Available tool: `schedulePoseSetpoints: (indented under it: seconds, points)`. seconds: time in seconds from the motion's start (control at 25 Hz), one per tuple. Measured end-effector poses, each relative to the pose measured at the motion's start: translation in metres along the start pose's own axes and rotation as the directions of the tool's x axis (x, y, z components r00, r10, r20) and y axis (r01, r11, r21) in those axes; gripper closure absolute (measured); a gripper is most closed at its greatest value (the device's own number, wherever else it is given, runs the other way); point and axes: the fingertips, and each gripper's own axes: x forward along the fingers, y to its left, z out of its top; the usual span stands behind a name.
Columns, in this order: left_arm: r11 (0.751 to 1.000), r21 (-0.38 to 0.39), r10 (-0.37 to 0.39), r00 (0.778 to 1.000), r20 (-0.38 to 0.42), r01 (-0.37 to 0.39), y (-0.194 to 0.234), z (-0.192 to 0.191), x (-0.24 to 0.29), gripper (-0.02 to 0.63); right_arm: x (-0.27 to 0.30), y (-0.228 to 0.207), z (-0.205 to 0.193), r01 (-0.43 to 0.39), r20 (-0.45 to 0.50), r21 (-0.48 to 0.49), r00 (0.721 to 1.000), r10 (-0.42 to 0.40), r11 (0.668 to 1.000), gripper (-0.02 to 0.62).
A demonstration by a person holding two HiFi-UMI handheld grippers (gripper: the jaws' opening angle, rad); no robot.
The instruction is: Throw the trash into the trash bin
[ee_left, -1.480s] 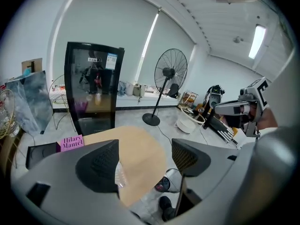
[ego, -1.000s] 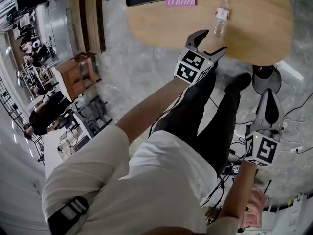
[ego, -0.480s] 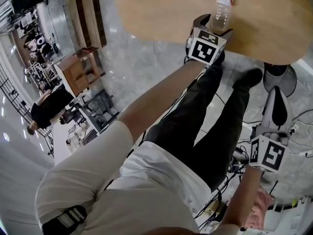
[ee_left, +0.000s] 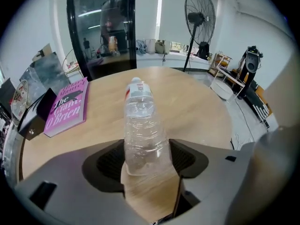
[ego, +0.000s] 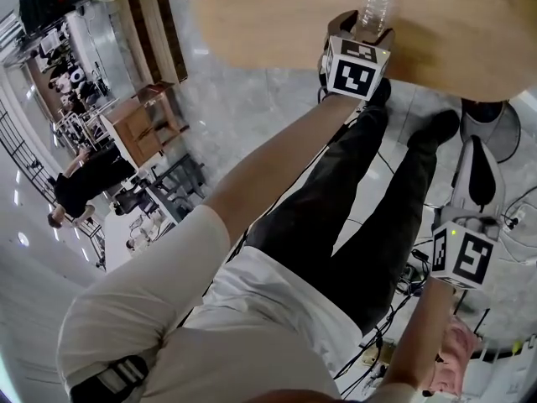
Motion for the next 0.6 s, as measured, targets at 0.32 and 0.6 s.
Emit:
schedulePoseSetpoints:
  seconds: [0.32,0.6]
  points:
    - [0.994,0.092,-0.054,0.998,0.025,0.051,-0.030,0.003,-0.018,0.310,-0.012,-0.010,-0.012,0.009,0.007,0.009,1.000,-0.010,1.000,0.584]
    - [0.975,0.176,-0.144,0.989,0.032,0.137,-0.082,0.005,-0.028,0.310,-0.033,-0.024,-0.024,0.045,0.013,0.037,0.999,-0.045,0.998,0.584]
